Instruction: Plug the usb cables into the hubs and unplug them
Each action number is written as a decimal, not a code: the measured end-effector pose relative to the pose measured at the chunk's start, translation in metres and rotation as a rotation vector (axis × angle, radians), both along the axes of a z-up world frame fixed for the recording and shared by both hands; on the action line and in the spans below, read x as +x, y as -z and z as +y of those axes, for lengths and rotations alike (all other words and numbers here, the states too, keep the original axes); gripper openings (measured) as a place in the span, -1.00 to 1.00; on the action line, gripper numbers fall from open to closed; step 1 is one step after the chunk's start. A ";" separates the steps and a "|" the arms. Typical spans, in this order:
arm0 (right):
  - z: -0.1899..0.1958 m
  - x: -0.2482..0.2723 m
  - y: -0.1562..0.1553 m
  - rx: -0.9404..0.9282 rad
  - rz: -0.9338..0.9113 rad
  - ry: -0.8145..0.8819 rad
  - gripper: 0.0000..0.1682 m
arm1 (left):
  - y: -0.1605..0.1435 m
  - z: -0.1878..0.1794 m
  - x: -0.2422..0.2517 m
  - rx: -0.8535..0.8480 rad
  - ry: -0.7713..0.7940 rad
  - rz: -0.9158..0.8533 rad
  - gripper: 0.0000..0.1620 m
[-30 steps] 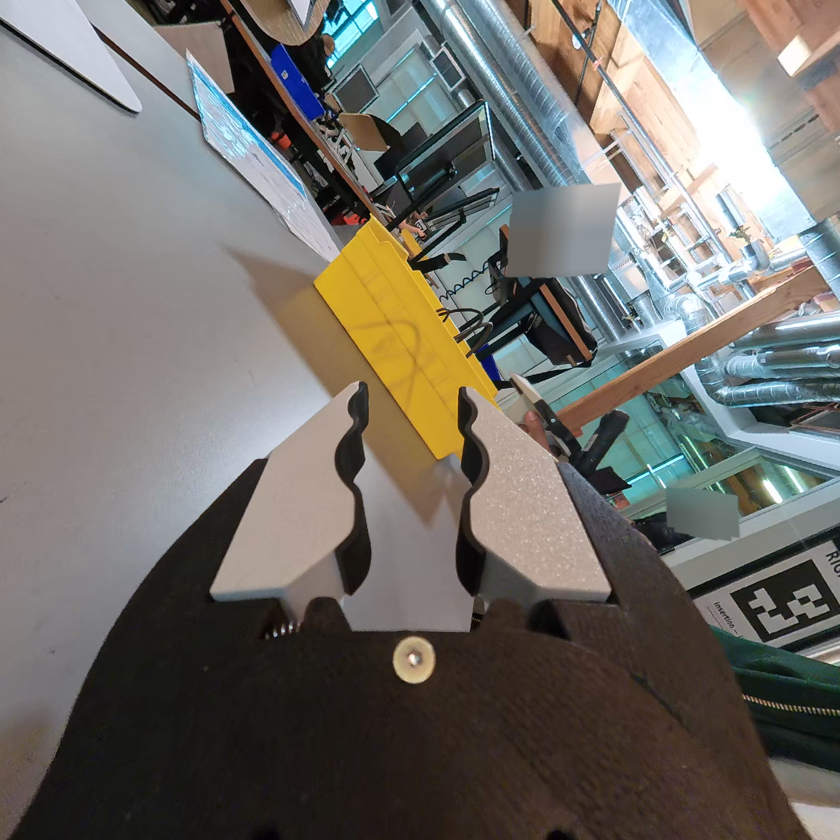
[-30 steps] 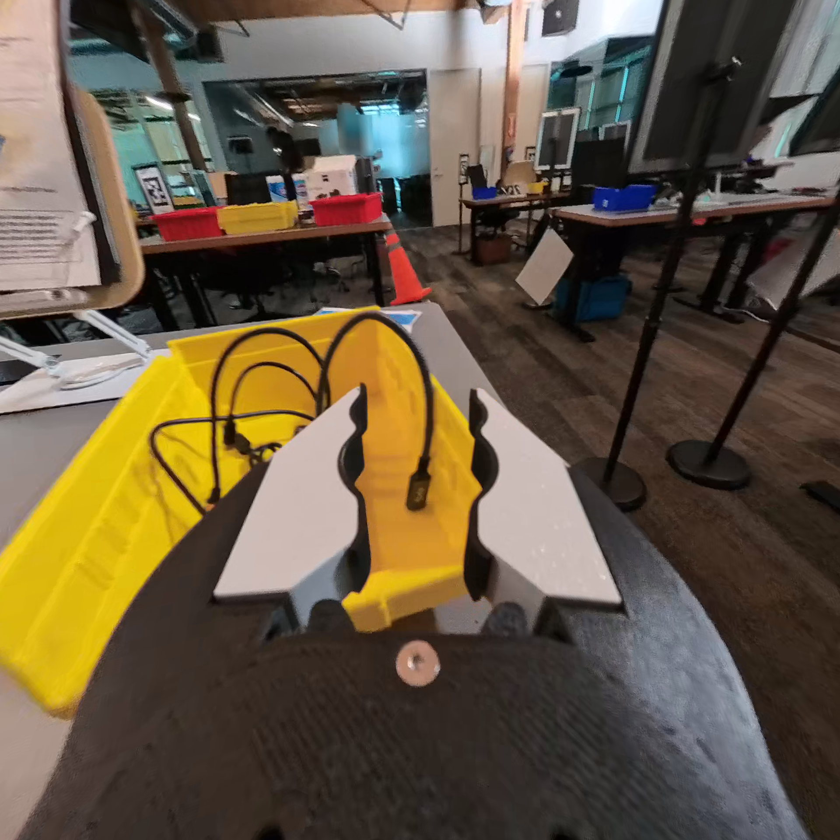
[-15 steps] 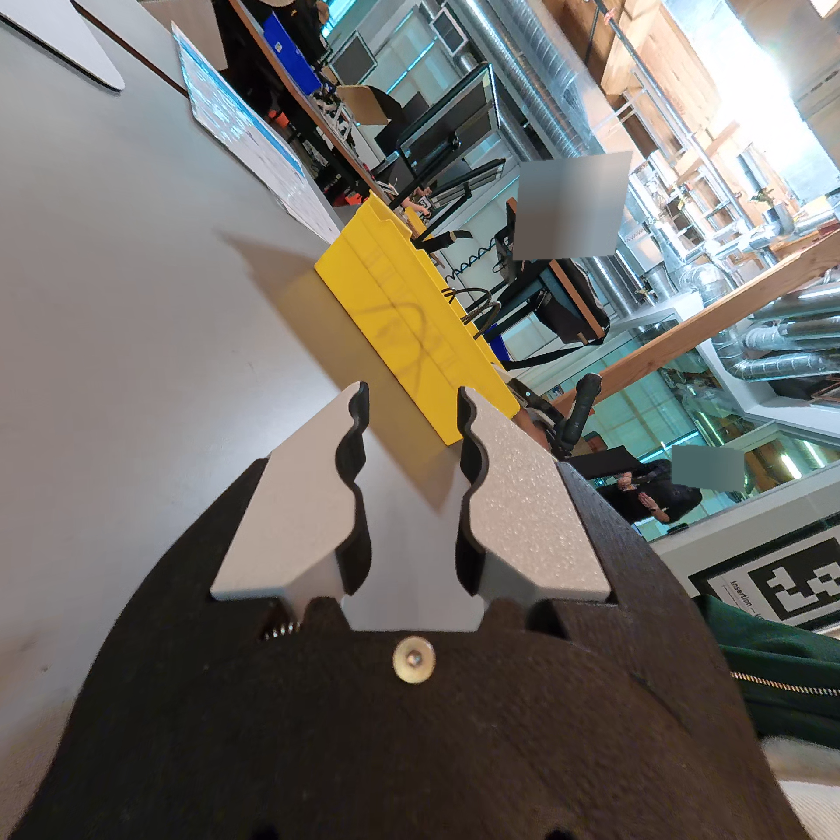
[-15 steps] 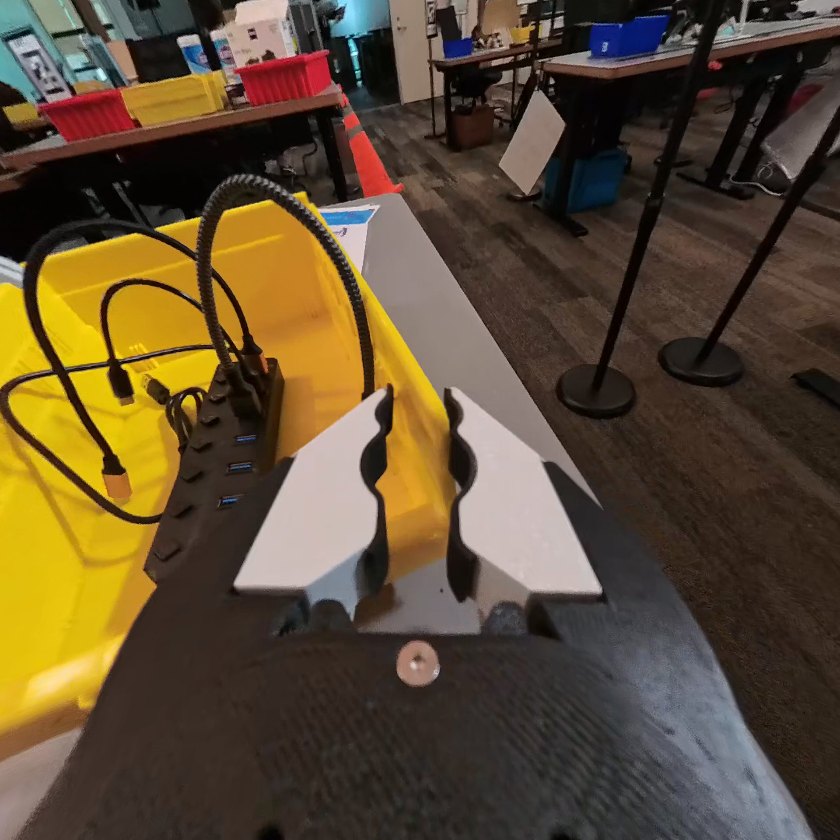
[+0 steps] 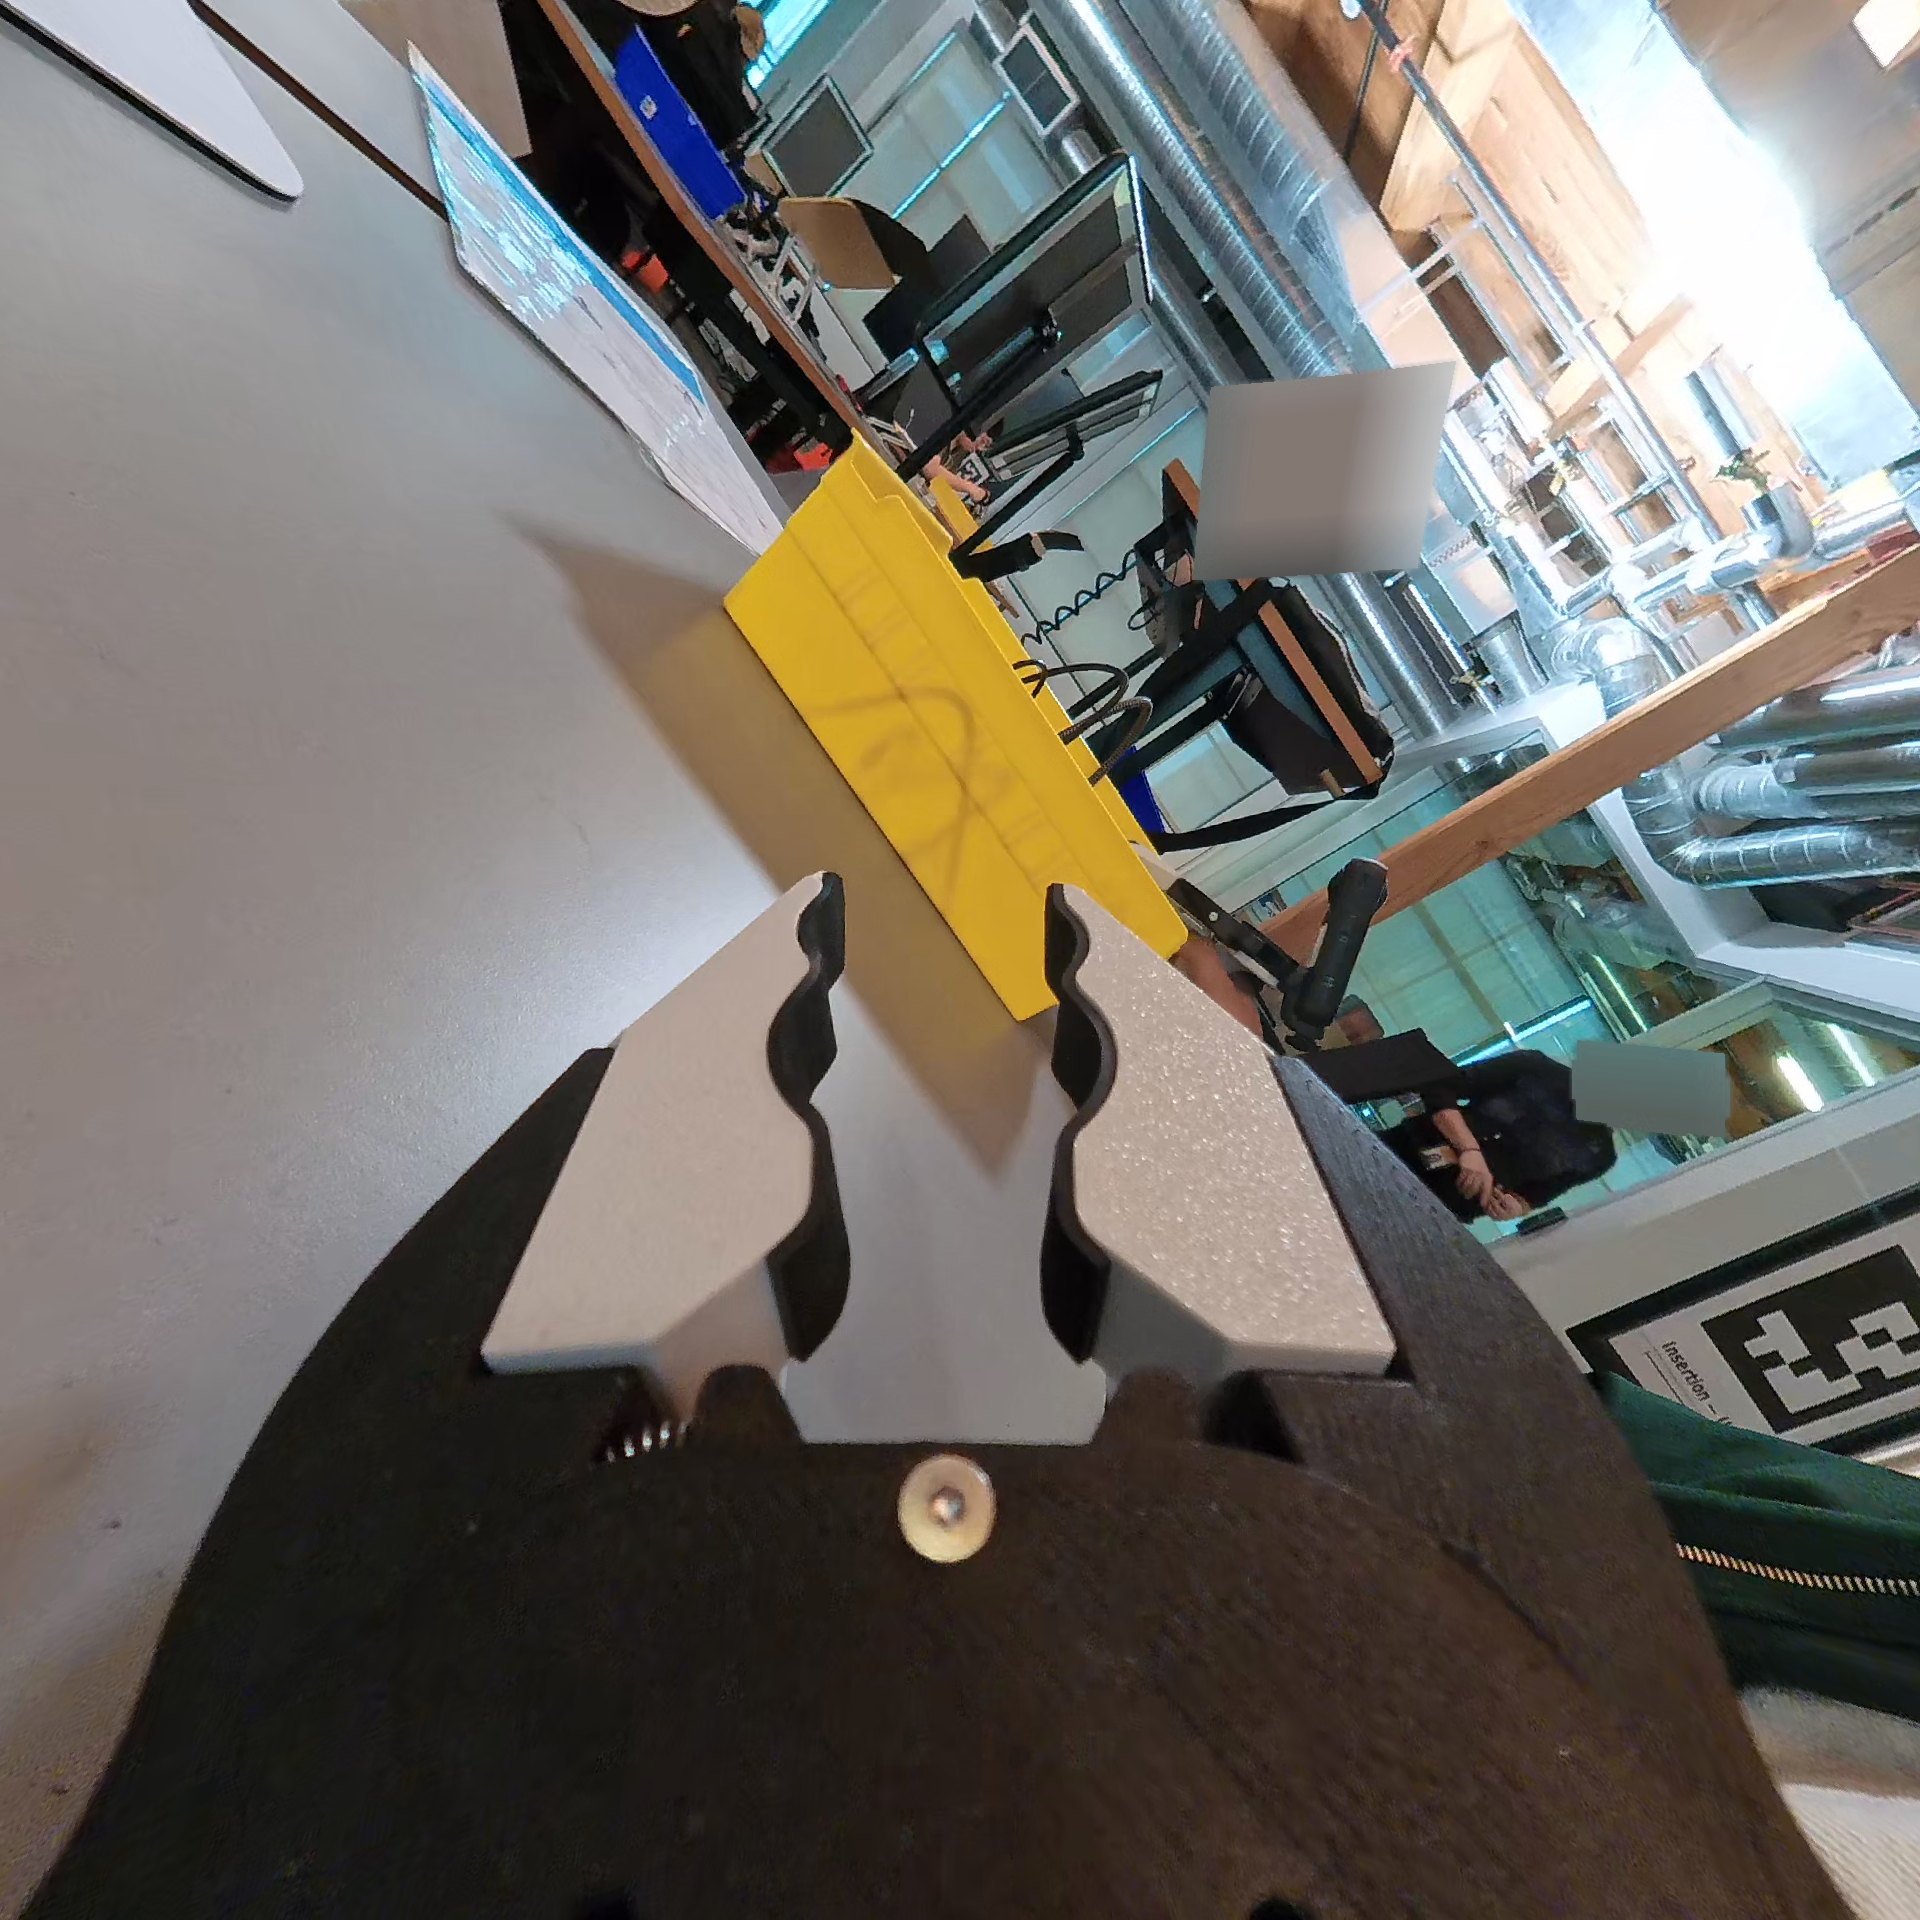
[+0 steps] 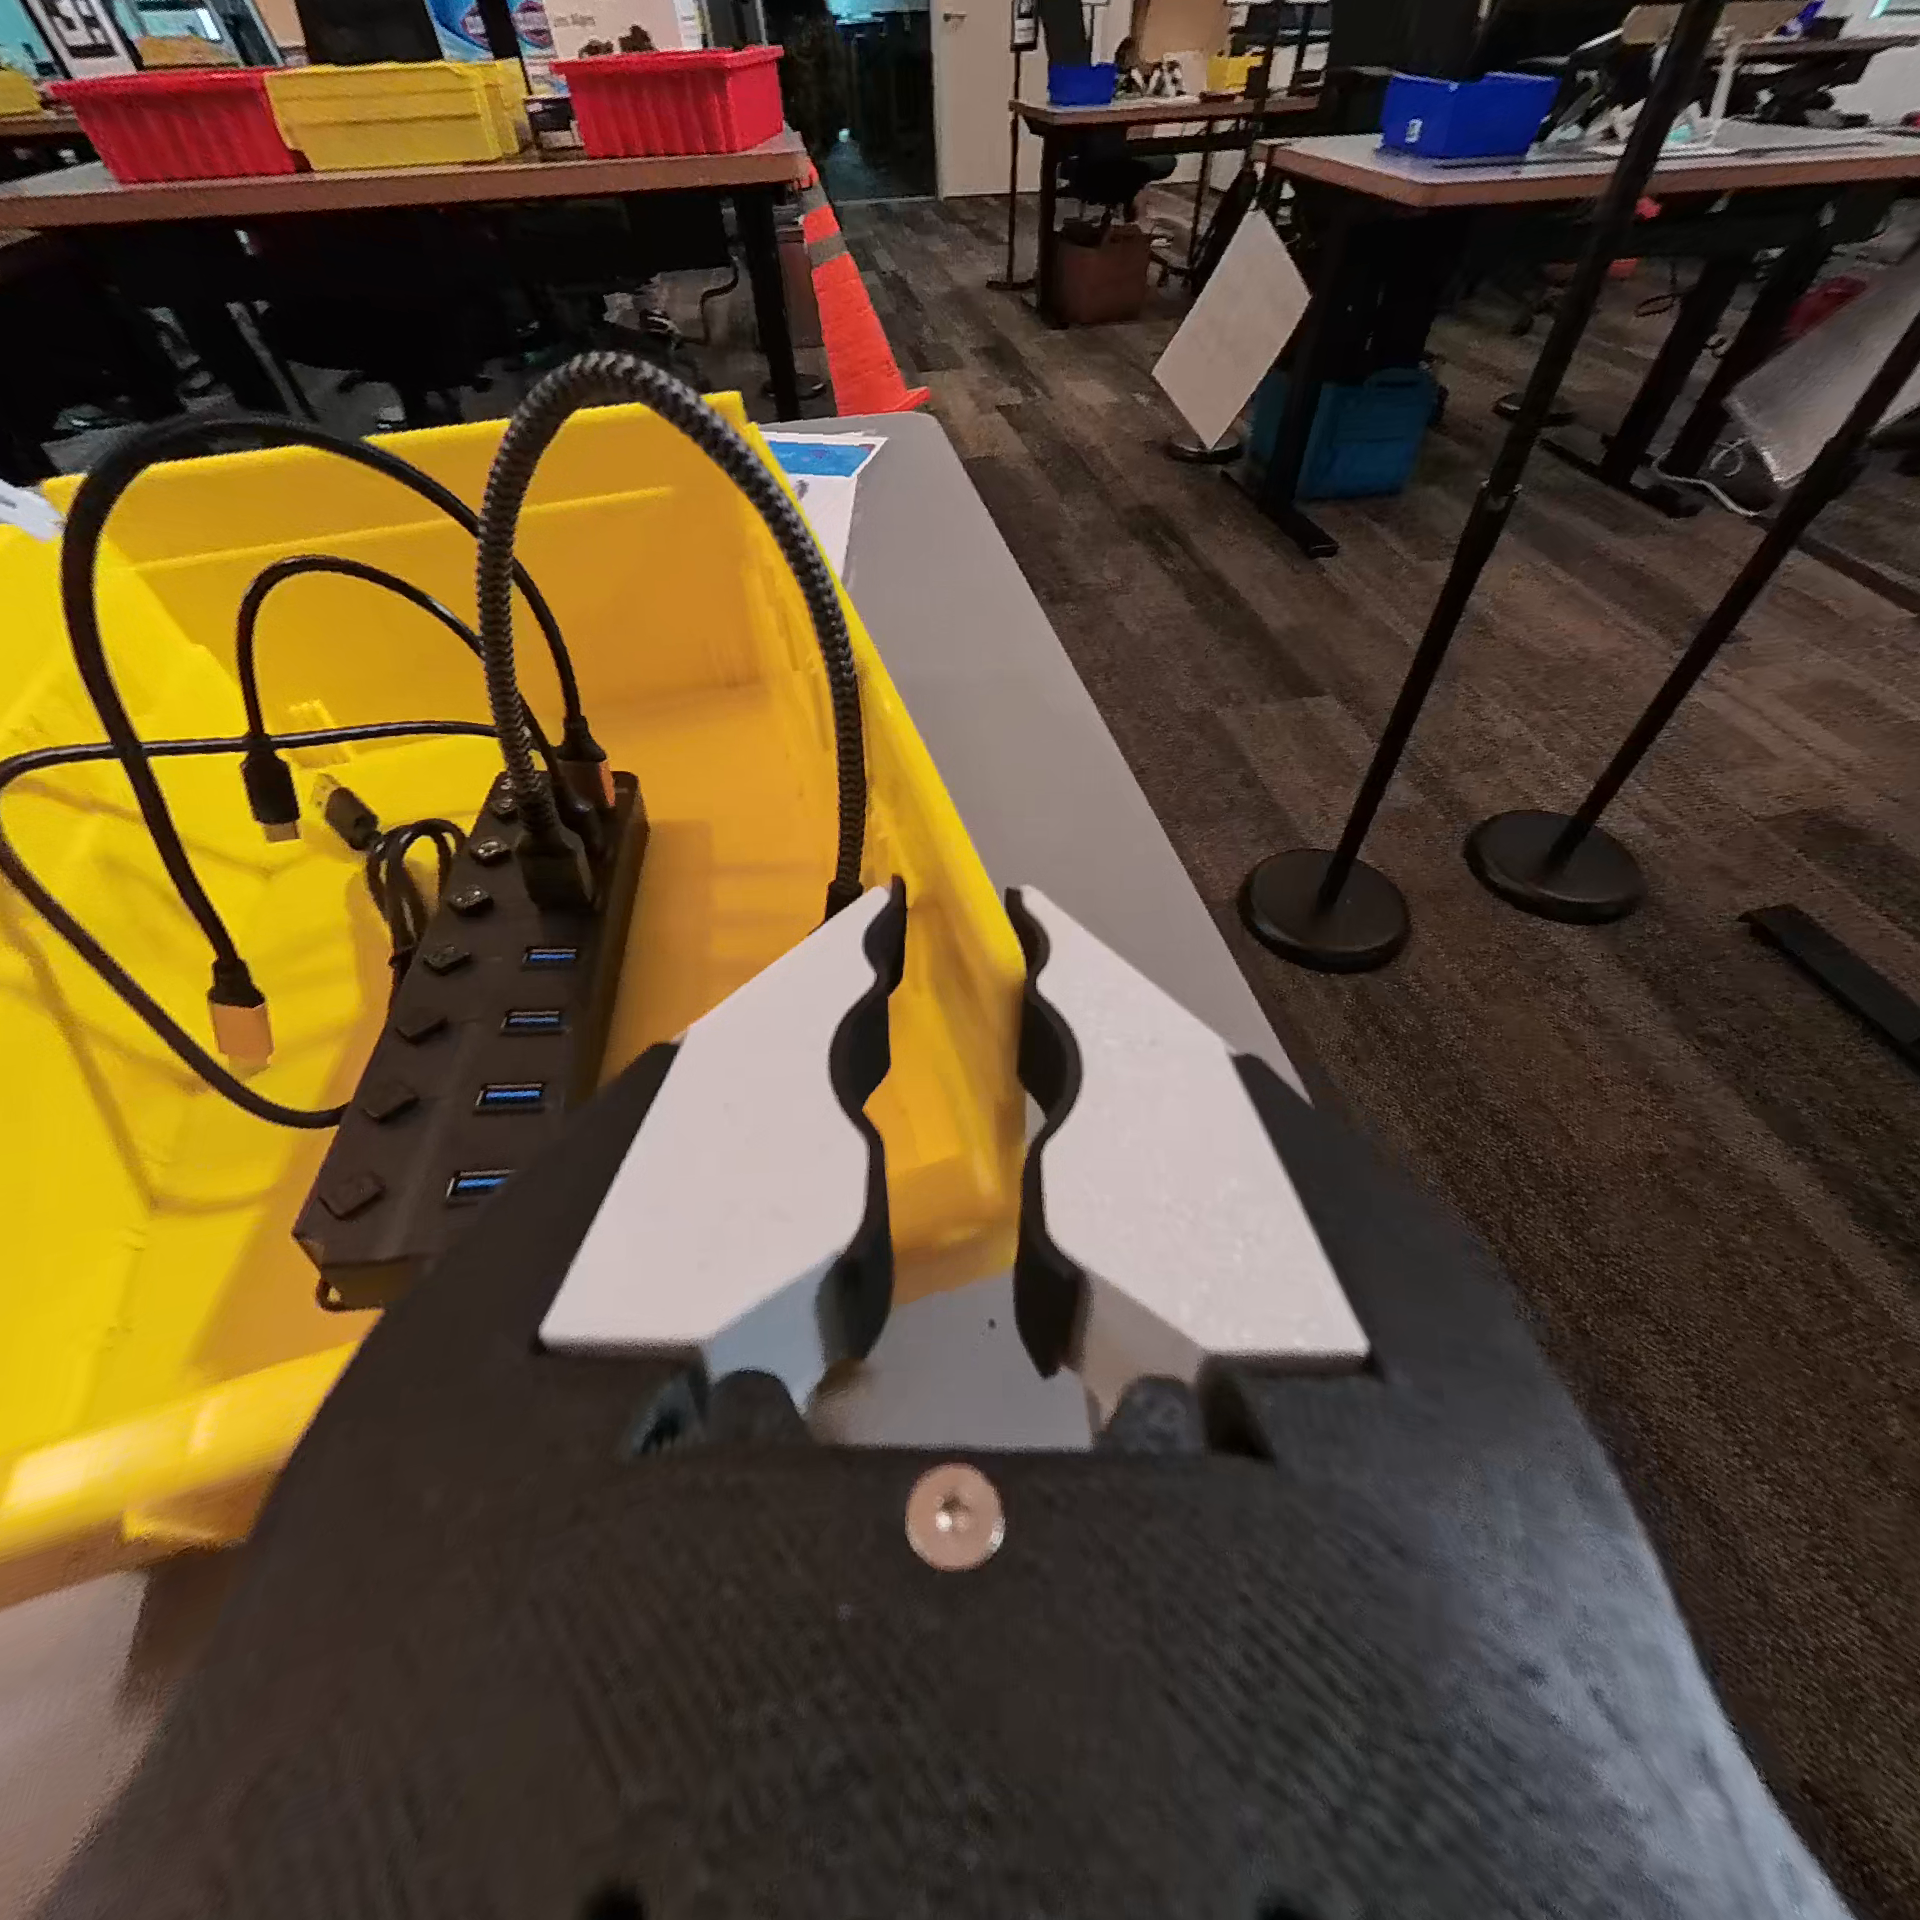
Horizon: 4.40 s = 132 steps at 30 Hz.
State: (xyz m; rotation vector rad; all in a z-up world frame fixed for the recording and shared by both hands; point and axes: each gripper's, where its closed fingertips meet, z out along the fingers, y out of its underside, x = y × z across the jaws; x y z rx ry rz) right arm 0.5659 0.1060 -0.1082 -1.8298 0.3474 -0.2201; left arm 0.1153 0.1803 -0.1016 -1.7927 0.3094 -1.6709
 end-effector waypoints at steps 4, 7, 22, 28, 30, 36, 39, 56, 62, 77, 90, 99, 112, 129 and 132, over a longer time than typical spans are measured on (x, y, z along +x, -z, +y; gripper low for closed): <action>-0.002 -0.009 0.000 -0.008 0.068 -0.069 -0.85 | 0.000 0.001 -0.001 -0.002 -0.003 -0.001 -0.55; -0.004 -0.014 0.000 0.006 0.133 -0.120 -0.94 | 0.000 0.001 -0.001 -0.005 -0.005 -0.001 -0.55; 0.004 0.000 -0.014 0.075 -0.123 0.024 -0.28 | -0.001 0.001 -0.001 0.013 -0.011 -0.008 -0.63; 0.014 -0.006 -0.005 0.064 -0.048 -0.004 -0.14 | -0.001 -0.001 0.000 0.014 0.001 -0.004 -0.64; 0.017 -0.007 -0.003 0.076 -0.022 -0.008 -0.12 | 0.000 -0.001 0.000 0.007 0.004 -0.007 -0.64; 0.021 -0.006 0.000 0.060 -0.019 -0.014 -0.12 | 0.000 -0.002 0.001 0.001 0.015 -0.009 -0.64; 0.023 -0.005 0.000 0.051 -0.030 -0.005 -0.16 | 0.001 -0.003 0.003 0.003 0.019 -0.005 -0.64; 0.024 0.004 0.006 -0.026 -0.143 0.097 -0.46 | 0.004 -0.005 0.005 0.001 0.030 0.009 -0.64; 0.025 0.002 0.006 -0.012 -0.114 0.065 -0.47 | 0.004 -0.005 0.006 -0.005 0.033 0.008 -0.64; 0.013 -0.048 0.005 0.012 0.187 -0.320 -0.80 | 0.006 -0.004 0.006 -0.012 0.035 0.009 -0.64; 0.029 -0.018 0.020 -0.108 -0.103 -0.024 -0.20 | 0.008 -0.006 0.005 -0.023 0.035 0.011 -0.64; 0.040 -0.039 0.034 -0.092 0.292 -0.166 -0.84 | 0.007 -0.004 -0.005 -0.015 0.001 0.016 -0.64; 0.070 -0.093 -0.032 0.173 0.534 -0.381 -0.85 | 0.001 0.004 -0.039 0.186 -0.171 0.175 -0.60; 0.176 -0.227 -0.010 -0.025 0.468 -0.696 -0.86 | -0.069 -0.008 -0.309 0.778 -1.267 0.896 -0.67; 0.186 -0.239 -0.009 -0.010 0.470 -0.719 -0.85 | -0.029 0.001 -0.334 0.581 -1.212 1.035 -0.38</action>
